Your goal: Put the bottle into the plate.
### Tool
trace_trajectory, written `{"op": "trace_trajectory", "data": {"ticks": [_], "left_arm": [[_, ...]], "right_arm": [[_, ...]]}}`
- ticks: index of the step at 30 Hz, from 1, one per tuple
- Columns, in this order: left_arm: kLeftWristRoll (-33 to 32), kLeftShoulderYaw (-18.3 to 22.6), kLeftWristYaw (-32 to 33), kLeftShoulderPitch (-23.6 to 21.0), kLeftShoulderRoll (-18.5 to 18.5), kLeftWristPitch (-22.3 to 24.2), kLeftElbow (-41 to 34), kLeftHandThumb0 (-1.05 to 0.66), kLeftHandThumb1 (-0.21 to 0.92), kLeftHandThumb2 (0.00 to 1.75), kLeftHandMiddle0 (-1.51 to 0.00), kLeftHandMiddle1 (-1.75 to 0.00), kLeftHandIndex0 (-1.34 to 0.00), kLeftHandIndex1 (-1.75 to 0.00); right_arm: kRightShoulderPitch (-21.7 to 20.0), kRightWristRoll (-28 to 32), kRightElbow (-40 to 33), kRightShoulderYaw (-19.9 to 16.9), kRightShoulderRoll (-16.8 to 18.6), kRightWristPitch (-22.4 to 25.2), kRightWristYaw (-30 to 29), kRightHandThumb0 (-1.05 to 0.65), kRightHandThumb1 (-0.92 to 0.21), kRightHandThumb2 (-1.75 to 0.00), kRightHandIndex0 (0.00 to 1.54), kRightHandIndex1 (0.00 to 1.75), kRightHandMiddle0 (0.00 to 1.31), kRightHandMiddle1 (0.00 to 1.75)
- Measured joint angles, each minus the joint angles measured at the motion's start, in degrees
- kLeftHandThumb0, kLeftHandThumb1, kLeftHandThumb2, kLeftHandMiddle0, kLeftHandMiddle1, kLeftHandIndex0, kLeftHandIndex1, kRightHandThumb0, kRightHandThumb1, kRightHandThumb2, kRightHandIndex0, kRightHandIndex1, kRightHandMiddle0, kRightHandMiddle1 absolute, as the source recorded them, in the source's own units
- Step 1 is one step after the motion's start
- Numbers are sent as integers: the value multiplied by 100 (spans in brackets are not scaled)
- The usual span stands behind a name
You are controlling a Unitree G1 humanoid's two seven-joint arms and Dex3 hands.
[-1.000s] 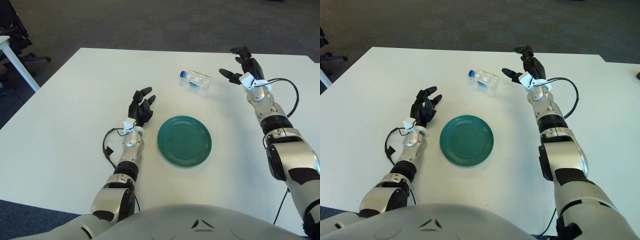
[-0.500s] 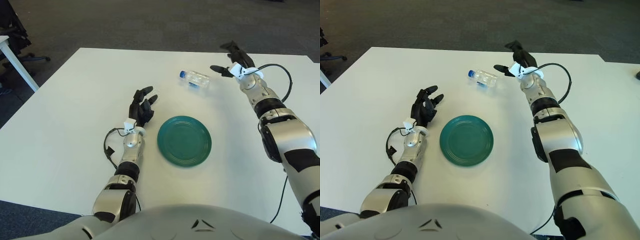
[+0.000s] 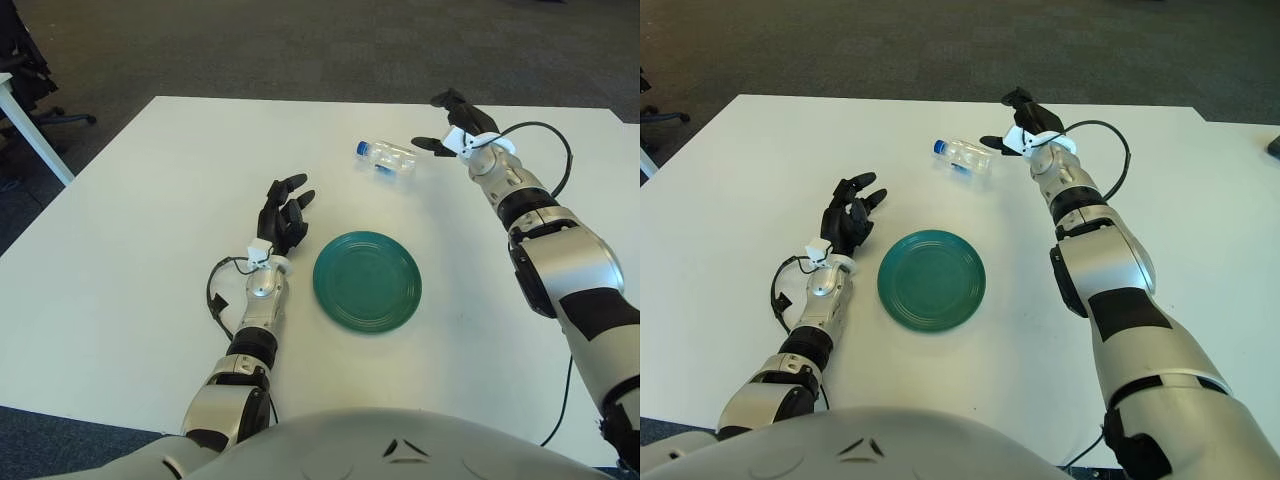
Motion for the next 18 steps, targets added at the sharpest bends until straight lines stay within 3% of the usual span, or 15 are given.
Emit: {"op": "trace_trajectory", "data": {"ticks": [18], "left_arm": [[-115,-224,99,203,56,-75,-269,-65,92,70,-68,-47,-49,-94]], "right_arm": [[-37,-261,171,445,290,221,262,-88,-92,-44,38,0,0,74]]}}
